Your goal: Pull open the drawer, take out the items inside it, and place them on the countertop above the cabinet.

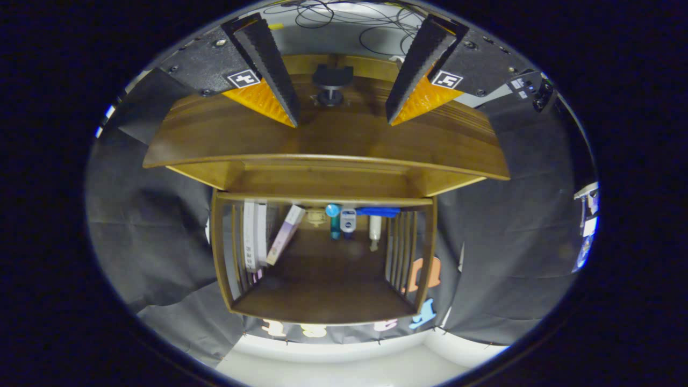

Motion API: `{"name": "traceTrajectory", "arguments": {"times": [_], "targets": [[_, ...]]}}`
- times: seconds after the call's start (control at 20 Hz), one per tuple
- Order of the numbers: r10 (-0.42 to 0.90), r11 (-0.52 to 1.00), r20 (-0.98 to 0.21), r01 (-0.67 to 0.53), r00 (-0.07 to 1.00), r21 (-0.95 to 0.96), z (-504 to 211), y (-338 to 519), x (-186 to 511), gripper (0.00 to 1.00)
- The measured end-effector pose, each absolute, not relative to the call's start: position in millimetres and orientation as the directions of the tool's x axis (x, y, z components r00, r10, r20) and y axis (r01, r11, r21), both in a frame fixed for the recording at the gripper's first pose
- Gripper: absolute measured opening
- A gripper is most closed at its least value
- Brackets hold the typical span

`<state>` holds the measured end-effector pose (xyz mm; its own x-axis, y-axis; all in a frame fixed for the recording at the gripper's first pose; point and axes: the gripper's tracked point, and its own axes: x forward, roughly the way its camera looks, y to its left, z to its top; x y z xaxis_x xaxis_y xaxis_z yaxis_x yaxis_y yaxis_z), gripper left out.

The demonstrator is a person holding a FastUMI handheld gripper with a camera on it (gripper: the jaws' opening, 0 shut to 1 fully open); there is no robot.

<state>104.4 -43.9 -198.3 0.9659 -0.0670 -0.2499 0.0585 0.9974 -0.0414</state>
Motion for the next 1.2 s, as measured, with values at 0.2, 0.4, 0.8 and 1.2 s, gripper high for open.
{"name": "traceTrajectory", "arguments": {"times": [0.2, 0.4, 0.8, 1.2], "targets": [[-0.137, 0.989, -0.203, 0.124, 0.970, -0.075, -197, -47, 110, 0.98], [-0.119, 0.993, -0.183, 0.113, 0.976, -0.041, -194, -50, 136, 0.99], [-0.133, 0.990, -0.240, 0.117, 0.962, -0.079, -193, -55, 214, 0.99], [-0.149, 0.989, -0.263, 0.137, 0.953, -0.064, -193, -58, 283, 0.99]]}}
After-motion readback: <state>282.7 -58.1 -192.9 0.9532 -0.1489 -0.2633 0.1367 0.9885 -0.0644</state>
